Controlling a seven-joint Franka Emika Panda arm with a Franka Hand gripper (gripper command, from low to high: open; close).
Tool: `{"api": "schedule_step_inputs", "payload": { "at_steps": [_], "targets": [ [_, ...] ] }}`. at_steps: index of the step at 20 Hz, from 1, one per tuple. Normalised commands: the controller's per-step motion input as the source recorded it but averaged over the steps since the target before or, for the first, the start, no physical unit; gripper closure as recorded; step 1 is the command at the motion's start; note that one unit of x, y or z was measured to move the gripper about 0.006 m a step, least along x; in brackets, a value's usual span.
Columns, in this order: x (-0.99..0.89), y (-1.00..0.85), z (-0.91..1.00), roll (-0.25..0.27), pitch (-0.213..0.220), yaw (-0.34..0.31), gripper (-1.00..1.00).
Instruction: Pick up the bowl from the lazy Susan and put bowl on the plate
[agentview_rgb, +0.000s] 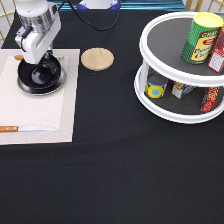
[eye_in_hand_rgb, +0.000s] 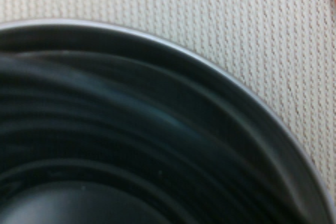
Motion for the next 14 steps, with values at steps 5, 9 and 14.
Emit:
{"api": "schedule_step_inputs", "payload": {
  "at_steps": [5, 9, 14],
  "targets": [
    [0.05, 0.0, 0.01, -0.033, 0.111, 0.0, -1.0],
    [0.07, 0.03, 0.15, -0.075, 0.104, 0.0, -1.0],
    [0.04, 0.03, 0.61, -0.07, 0.105, 0.0, -1.0]
  ]
}}
